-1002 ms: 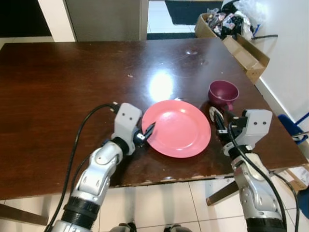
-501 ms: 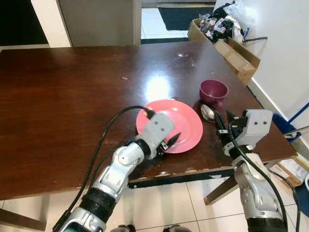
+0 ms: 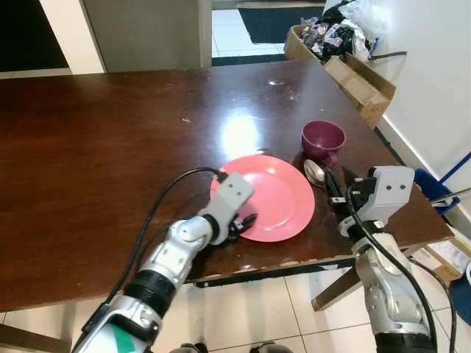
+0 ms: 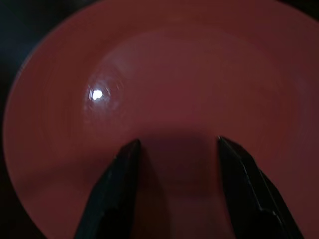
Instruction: Setting the table
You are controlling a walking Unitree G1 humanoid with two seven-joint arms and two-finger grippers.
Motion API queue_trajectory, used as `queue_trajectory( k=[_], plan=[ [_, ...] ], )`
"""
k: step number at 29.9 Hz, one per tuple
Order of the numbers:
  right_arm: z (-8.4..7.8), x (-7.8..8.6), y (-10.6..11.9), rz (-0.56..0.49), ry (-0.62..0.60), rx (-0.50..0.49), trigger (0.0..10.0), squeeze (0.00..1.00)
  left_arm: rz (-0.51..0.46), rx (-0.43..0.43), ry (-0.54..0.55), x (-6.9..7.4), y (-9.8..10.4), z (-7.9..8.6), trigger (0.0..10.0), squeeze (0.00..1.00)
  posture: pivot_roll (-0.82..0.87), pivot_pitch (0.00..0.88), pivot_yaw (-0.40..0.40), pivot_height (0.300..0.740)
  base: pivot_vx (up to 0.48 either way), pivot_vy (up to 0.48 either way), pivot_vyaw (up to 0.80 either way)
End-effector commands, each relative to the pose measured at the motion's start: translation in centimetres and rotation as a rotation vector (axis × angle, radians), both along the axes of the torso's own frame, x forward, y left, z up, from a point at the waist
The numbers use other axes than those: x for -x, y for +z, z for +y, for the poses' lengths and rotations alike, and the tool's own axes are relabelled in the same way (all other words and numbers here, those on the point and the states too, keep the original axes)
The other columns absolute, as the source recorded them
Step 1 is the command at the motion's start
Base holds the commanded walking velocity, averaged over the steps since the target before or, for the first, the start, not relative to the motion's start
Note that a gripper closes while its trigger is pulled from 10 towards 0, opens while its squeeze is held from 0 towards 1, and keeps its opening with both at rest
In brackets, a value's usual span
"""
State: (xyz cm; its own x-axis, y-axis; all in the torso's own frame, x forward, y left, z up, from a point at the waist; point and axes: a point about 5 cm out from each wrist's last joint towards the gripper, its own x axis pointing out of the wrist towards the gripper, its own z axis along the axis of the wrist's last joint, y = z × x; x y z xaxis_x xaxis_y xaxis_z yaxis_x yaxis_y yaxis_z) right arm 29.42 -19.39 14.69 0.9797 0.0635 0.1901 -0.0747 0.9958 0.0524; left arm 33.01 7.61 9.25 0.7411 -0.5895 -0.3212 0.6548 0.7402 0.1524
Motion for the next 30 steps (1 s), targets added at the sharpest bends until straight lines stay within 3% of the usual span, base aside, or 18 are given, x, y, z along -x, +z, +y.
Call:
queue_trajectory(
  k=[1, 6, 9, 15, 21, 26, 30],
  plan=[
    [0.1, 0.0, -0.3, 0.013, 0.009, 0.002, 10.0, 0.00, 0.161, -0.042, 0.048, 1.6, -3.3, 2.4, 10.0, 0.00, -0.11, 0.066, 0.055, 0.740, 0.000, 0.000, 0.00],
    [0.3, -0.2, -0.3, 0.015, 0.021, 0.003, 10.0, 0.00, 0.169, -0.064, 0.025, 2.6, -3.4, 3.9, 10.0, 0.00, -0.10, 0.065, 0.052, 0.740, 0.000, 0.000, 0.00],
    [0.4, -0.3, -0.2, 0.016, 0.026, 0.002, 10.0, 0.00, 0.147, -0.129, 0.034, 3.1, -3.4, 5.7, 10.0, 0.00, -0.10, 0.065, 0.050, 0.740, 0.000, 0.000, 0.00],
    [0.6, -0.3, -0.6, 0.032, 0.044, -0.028, 10.0, 0.00, 0.198, -0.107, 0.094, 3.4, -3.7, 7.7, 10.0, 0.00, -0.09, 0.064, 0.050, 0.740, 0.000, 0.000, 0.00],
    [1.1, -0.1, -0.9, 0.050, 0.095, -0.057, 10.0, 0.00, 0.331, 0.019, 0.101, 4.3, -4.8, 6.8, 10.0, 0.00, -0.11, 0.065, 0.044, 0.740, 0.000, 0.000, 0.00],
    [1.4, 0.1, -1.3, 0.082, 0.142, -0.145, 10.0, 0.00, 0.388, 0.036, 0.086, 5.0, -5.7, 6.0, 10.0, 0.00, -0.11, 0.067, 0.043, 0.740, 0.000, 0.000, 0.00],
    [1.6, 0.3, -1.7, 0.104, 0.175, -0.235, 10.0, 0.00, 0.405, -0.002, 0.084, 5.4, -6.4, 6.0, 10.0, 0.00, -0.11, 0.069, 0.045, 0.740, 0.000, 0.000, 0.00]
  ],
)
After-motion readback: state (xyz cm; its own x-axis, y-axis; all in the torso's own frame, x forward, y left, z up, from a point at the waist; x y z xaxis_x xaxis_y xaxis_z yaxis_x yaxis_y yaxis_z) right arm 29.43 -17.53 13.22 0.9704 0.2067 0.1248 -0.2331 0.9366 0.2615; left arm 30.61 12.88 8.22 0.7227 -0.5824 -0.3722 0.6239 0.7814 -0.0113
